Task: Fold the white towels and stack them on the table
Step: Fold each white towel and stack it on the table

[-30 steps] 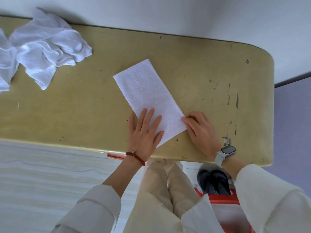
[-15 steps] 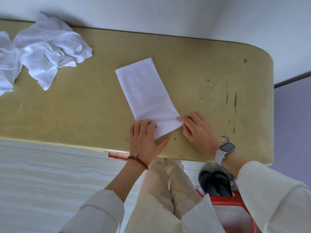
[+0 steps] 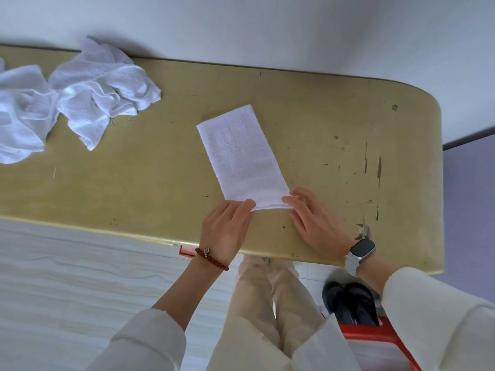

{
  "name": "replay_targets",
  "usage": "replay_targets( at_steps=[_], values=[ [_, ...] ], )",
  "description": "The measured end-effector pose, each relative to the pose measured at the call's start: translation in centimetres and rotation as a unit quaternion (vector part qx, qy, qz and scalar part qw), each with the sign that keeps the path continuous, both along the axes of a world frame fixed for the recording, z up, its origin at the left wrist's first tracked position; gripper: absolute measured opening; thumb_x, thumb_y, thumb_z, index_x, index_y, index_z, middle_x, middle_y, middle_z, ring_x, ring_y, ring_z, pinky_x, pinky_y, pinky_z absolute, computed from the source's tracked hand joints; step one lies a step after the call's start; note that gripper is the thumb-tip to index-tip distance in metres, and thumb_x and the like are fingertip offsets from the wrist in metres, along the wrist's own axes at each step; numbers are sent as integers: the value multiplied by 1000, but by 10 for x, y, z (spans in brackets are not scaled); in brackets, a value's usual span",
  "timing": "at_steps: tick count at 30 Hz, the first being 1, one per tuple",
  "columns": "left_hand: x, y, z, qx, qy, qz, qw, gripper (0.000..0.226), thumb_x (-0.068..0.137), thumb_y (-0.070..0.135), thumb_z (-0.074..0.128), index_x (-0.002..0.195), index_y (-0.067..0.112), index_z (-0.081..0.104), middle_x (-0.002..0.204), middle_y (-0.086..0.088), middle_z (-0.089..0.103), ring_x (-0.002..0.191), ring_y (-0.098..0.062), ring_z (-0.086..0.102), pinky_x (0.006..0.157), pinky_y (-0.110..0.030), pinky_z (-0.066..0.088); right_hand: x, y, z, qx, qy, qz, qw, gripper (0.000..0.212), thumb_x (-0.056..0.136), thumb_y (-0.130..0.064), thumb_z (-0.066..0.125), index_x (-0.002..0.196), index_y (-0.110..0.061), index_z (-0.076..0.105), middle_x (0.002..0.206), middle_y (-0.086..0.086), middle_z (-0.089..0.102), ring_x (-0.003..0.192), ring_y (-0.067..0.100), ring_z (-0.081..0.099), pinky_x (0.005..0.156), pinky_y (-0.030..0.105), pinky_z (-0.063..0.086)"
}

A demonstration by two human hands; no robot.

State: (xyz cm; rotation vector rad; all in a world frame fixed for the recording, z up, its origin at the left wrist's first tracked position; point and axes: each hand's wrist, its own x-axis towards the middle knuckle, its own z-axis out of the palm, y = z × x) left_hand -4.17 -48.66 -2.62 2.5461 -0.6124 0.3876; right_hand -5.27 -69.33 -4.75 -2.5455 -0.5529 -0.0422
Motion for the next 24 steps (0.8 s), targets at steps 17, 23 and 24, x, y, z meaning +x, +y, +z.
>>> replay_targets(
  at_steps=[17,23,24],
  values=[
    [-11,37,11,-35,118,-37,992,17,87,22,46,102,25,53,91,3,73,80,-12,69,61,-25,53,9,-4,22,-12,-64,102,993,13,96,-23,40,89,-13,47,84,7,65,87,18,52,70,31,46],
    [-13,30,25,-218,332,115,910,10,83,38,55,75,32,53,66,12,62,67,1,60,60,-17,45,5,7,48,38,120,12,992,28,92,-32,46,91,-9,61,93,4,66,88,21,61,78,26,45],
    [-5,27,27,-248,353,148,890,14,84,30,61,74,34,53,65,13,60,63,2,57,61,-16,44,11,11,53,89,162,-43,982,22,91,-28,52,93,-8,61,92,2,64,85,19,60,75,24,44]
  ],
)
